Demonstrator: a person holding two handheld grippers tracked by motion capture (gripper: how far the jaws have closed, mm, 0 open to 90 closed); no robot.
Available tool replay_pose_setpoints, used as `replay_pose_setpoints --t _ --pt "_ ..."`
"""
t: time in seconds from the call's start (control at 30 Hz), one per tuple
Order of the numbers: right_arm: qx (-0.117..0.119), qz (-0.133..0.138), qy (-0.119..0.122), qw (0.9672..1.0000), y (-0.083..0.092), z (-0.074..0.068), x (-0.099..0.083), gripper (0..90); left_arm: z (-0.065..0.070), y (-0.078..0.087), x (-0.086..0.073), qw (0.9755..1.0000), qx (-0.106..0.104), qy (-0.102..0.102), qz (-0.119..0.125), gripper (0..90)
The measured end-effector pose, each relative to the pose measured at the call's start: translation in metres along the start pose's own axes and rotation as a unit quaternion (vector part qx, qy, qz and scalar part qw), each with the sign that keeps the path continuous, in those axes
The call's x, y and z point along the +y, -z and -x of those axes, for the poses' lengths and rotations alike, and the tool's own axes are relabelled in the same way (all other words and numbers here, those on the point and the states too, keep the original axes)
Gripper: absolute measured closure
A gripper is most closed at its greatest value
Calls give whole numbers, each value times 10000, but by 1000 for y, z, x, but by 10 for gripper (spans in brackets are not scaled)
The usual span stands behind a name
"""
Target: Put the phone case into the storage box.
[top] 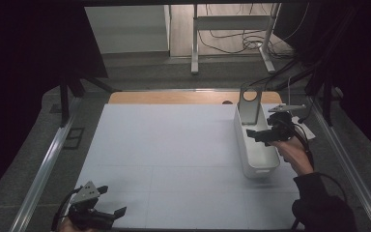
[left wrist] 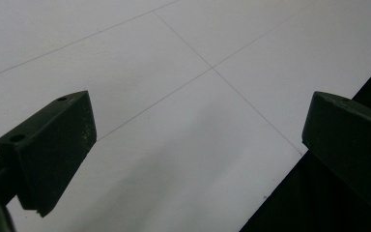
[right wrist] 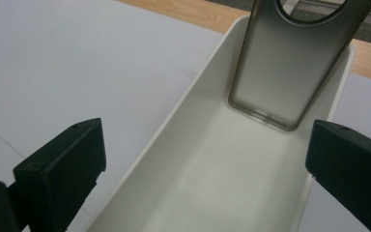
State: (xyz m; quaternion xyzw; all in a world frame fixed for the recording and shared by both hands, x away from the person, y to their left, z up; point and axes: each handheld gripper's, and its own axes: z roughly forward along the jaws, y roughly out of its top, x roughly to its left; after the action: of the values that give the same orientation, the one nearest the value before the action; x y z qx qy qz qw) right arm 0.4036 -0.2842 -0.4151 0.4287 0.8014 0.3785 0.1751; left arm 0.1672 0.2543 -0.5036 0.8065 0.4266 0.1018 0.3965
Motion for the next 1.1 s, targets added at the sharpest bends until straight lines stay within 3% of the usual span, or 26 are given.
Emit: replay_pose_setpoints --t 0.1,0.37,1.1 --pt "-71 -20 31 10000 5 -8 -4 0 0 0 0 10000 38 18 11 0" --pt "4 -20 57 10000 18 -24 -17 0 0 1 0 9999 70 71 55 0" --pt "-106 -130 110 9998 49 -50 -55 0 2 1 0 9999 134 -19 -11 0"
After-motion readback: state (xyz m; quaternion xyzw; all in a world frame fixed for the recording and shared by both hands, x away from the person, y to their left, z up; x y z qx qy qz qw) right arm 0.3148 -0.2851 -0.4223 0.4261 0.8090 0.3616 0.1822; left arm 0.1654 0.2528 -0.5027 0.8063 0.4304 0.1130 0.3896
